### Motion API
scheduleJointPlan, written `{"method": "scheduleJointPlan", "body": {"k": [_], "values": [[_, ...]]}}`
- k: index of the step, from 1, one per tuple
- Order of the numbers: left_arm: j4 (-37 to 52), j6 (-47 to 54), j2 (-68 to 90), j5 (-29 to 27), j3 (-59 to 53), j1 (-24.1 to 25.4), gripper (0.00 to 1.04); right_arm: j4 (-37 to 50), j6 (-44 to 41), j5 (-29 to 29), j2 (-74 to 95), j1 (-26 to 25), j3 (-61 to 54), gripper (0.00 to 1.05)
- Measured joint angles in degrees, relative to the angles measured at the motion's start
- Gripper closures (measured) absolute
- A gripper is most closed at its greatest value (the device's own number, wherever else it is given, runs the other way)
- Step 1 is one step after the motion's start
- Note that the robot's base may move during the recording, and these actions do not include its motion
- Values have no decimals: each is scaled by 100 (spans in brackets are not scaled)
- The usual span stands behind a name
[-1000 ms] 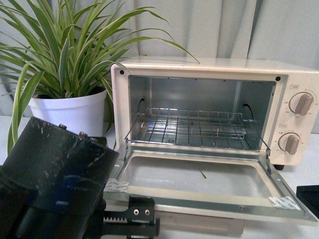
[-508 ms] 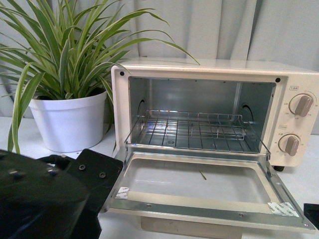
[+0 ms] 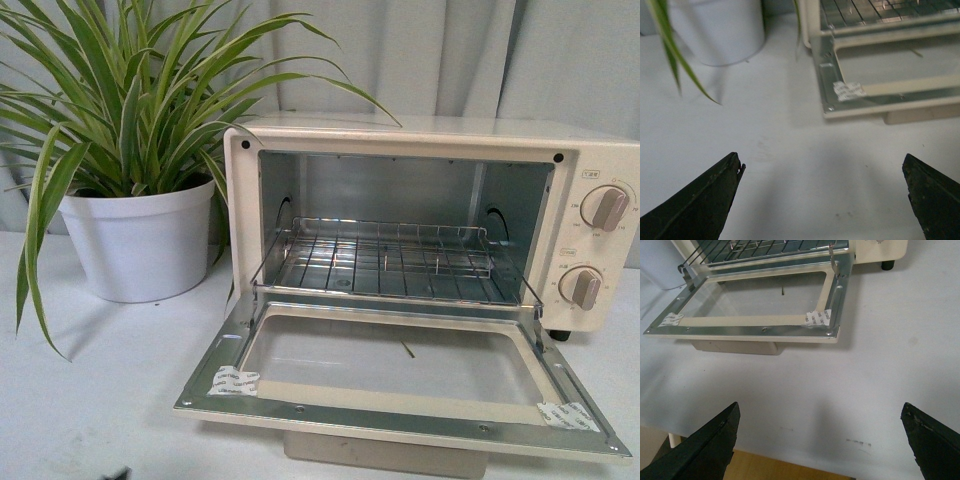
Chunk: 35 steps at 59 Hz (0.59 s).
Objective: Open oven
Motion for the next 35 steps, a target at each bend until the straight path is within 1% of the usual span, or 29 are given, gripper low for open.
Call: {"method": "scheduleJointPlan", "body": {"k": [3, 5, 7, 11, 15, 20, 27, 28, 29, 30, 32, 34, 35], "values": [[-203, -24, -417, -87, -87, 31, 7, -195, -9, 109, -343, 61, -50, 9], [-299, -20, -640, -173, -146, 33, 7, -247, -72, 308, -588, 164, -109, 9], [-378, -15, -848, -254, -205, 35, 7, -203, -122, 426, -719, 234, -153, 9], [-619, -22, -1329, -407, -302, 46, 7, -133, -133, 459, -855, 297, -181, 9], [-800, -33, -1801, -444, -376, 79, 7, 61, -243, 675, -911, 407, -243, 9], [-879, -57, -2098, -511, -402, 122, 7, 101, -304, 732, -935, 439, -245, 9], [-890, -68, -2122, -507, -404, 136, 7, 114, -369, 758, -944, 457, -251, 9], [-890, -68, -2120, -507, -404, 136, 7, 179, -393, 857, -962, 485, -278, 10], [-890, -68, -2122, -509, -404, 136, 7, 396, -511, 1113, -1023, 560, -358, 13], [-844, -28, -2175, -538, -426, 109, 8, 673, -651, 1447, -1086, 597, -474, 16], [-726, -11, -2302, -538, -514, 111, 13, 979, -846, 1797, -1193, 603, -601, 22], [-767, 13, -2597, -367, -634, 192, 20, 1099, -970, 1937, -1303, 562, -634, 27], [-800, 24, -2673, -313, -662, 234, 22, 1134, -1054, 1941, -1364, 505, -634, 31]]}}
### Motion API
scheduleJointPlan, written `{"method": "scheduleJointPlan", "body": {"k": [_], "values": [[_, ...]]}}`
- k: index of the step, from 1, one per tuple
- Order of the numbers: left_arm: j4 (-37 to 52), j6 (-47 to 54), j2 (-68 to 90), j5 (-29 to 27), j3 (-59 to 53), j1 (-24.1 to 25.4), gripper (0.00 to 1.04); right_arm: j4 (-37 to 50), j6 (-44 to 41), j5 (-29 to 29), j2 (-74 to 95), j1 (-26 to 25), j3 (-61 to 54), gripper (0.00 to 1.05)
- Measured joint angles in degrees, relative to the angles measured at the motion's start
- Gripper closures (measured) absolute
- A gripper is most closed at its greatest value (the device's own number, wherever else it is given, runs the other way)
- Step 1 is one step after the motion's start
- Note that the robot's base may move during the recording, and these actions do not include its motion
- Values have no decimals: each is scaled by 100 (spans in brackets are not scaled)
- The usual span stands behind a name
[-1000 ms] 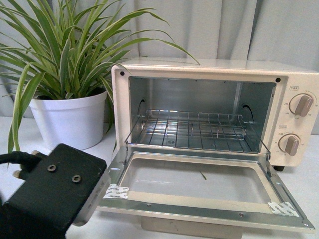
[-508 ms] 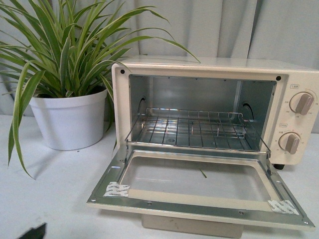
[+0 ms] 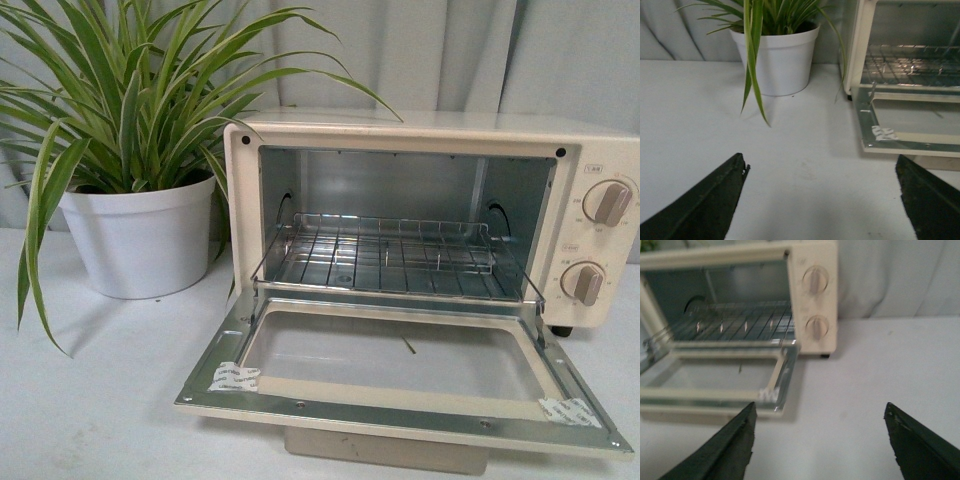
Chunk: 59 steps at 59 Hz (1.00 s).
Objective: Open oven
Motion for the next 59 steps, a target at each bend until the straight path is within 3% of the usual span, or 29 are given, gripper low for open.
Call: {"method": "scheduleJointPlan", "body": {"k": [6, 16, 19, 24, 29, 34, 38, 55, 59], "values": [[-391, 26, -651, 564, -83, 562, 40, -50, -236, -275, -219, -396, 0, 48], [-977, 63, -1491, 1915, -245, 1950, 87, -251, -365, -1003, -407, -1145, 0, 93], [-1073, 70, -1681, 2177, -352, 2234, 99, -341, -396, -1672, -461, -1641, 0, 104], [-1169, 68, -1827, 2575, -352, 2660, 101, -352, -389, -1906, -487, -2109, -2, 104], [-1228, 70, -1875, 2839, -352, 2929, 101, -354, -389, -1928, -487, -2127, -2, 104], [-1318, 76, -1956, 3611, -354, 3558, 101, -354, -389, -1930, -487, -2127, -2, 104], [-1327, 72, -1965, 3696, -352, 3864, 101, -354, -389, -1947, -487, -2131, -2, 104], [-1327, 74, -1971, 3779, -354, 3912, 101, -354, -389, -1947, -487, -2131, -2, 104], [-1327, 72, -1971, 3779, -354, 3912, 86, -354, -398, -1945, -487, -2131, -2, 91]]}}
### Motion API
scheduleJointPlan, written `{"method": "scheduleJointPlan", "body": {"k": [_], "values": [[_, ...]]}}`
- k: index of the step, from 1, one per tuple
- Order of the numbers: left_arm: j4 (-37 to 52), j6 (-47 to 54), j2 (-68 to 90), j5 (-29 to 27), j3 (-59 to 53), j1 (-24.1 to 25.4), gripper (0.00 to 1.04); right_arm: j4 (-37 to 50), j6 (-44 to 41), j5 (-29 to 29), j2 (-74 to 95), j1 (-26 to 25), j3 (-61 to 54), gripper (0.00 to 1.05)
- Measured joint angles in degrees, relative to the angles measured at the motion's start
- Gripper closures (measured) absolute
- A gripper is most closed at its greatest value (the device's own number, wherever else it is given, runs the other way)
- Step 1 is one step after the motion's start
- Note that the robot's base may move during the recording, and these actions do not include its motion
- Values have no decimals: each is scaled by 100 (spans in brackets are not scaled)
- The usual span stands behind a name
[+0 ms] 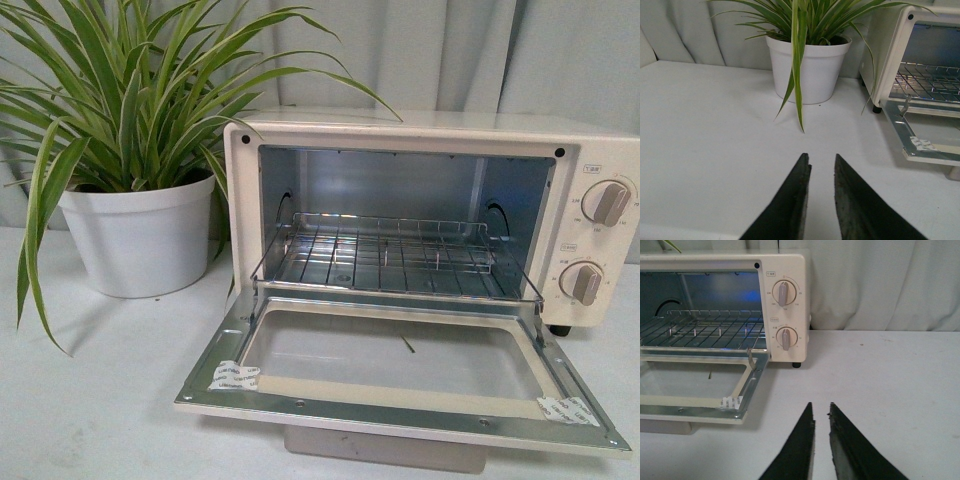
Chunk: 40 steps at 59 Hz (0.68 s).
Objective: Open oven
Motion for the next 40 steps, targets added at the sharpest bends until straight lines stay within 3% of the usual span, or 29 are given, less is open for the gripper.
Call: {"method": "scheduleJointPlan", "body": {"k": [15, 19, 22, 40], "values": [[0, 0, 0, 0, 0, 2, 21, 0, 0, 0, 0, 0, 0, 29], [0, 0, 0, 0, 0, 2, 9, 0, 0, 0, 0, -2, 0, 16], [0, 9, 0, 0, 0, 2, 5, 0, 7, 0, 0, -2, 0, 7], [0, 9, 0, 0, 0, 2, 6, 0, 4, 0, 0, -2, 0, 9]]}}
